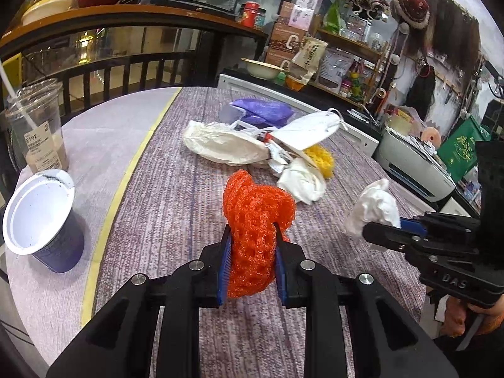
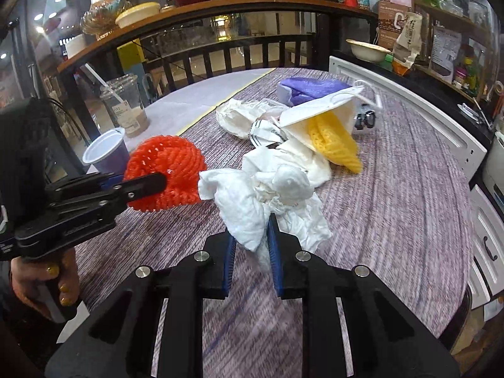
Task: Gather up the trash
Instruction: 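Grasp the orange foam net with the left tool while the right tool grasps white tissue, then carry the white tissue with the right tool and drop it into the bin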
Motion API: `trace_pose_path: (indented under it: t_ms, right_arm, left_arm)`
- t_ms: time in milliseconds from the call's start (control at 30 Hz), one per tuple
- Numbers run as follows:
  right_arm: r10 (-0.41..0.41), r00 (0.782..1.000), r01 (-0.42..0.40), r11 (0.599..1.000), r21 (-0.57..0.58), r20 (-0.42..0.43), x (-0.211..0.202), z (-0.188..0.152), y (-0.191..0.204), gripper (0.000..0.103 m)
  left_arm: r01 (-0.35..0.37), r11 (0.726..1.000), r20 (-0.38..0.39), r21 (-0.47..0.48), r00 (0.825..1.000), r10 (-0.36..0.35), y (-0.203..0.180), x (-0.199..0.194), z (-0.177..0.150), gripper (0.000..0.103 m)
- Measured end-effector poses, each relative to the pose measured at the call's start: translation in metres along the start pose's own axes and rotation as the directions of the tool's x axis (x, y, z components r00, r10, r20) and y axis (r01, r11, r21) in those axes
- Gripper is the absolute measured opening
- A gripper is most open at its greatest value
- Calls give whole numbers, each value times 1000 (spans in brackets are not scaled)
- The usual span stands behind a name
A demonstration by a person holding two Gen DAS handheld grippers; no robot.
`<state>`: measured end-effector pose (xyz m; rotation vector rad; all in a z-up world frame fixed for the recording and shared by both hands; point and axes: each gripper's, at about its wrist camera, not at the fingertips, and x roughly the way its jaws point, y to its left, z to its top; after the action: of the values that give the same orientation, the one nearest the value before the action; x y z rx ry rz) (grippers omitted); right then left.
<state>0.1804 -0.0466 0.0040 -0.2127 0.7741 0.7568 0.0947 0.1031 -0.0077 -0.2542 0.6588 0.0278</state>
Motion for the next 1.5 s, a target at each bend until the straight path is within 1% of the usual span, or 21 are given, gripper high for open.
trace_pose_path:
  t_ms: [233, 367, 500, 667, 800, 833, 933, 1067, 1233, 1267, 1333, 1367, 1400, 1433, 1500]
  right_arm:
    - [-42, 998, 38, 997, 68, 53, -39, -21, -27, 20]
    - [-84, 994, 75, 990, 121, 74, -60, -37, -46, 20]
    - [-134, 987, 117, 977, 180, 87, -80, -54, -69, 20]
    - [-211, 973, 179, 946, 269, 97, -104, -80, -104, 20]
    - [-302, 950, 257, 902, 348, 82, -122, -102, -138, 20]
    - [-331, 941, 284, 884, 371, 70, -126, -110, -149, 20]
    - [-377, 926, 331, 840, 430, 25, -131, -131, -175, 20]
    - [-385, 922, 354, 791, 499, -45, -121, -160, -206, 20]
    - [-370, 918, 381, 730, 567, -141, -93, -200, -241, 20]
    - [-368, 917, 385, 710, 590, -154, -87, -209, -248, 24]
    - [-357, 915, 392, 668, 633, -190, -78, -224, -263, 37]
    - [-351, 916, 389, 654, 649, -195, -75, -229, -267, 48]
    - [-349, 915, 389, 639, 664, -200, -73, -235, -271, 56]
    - [-355, 911, 397, 623, 674, -208, -73, -241, -273, 57]
    - [-360, 909, 398, 604, 690, -210, -75, -247, -276, 58]
  left_arm:
    - [39, 997, 2, 60, 999, -39, -30, -4, -5, 23]
    - [72, 993, -1, 88, 997, -72, -49, -6, -8, 23]
    - [105, 985, -12, 135, 995, -104, -72, -4, -11, 23]
    - [155, 972, -35, 177, 988, -151, -103, 1, -13, 23]
    - [205, 956, -52, 212, 979, -198, -134, 7, -13, 23]
    - [218, 951, -57, 221, 976, -211, -142, 8, -14, 23]
    - [258, 936, -72, 241, 966, -248, -165, 12, -15, 23]
    - [311, 908, -96, 279, 950, -296, -202, 18, -20, 23]
    - [360, 882, -138, 303, 933, -333, -234, 29, -30, 23]
    - [368, 877, -148, 309, 929, -338, -242, 33, -32, 23]
    - [381, 869, -166, 317, 924, -344, -251, 37, -38, 23]
    - [386, 865, -176, 319, 921, -346, -255, 40, -41, 23]
    - [394, 862, -189, 320, 918, -349, -261, 43, -44, 23]
    - [401, 858, -202, 321, 914, -352, -265, 47, -47, 23]
    - [411, 851, -223, 326, 908, -353, -273, 52, -54, 23]
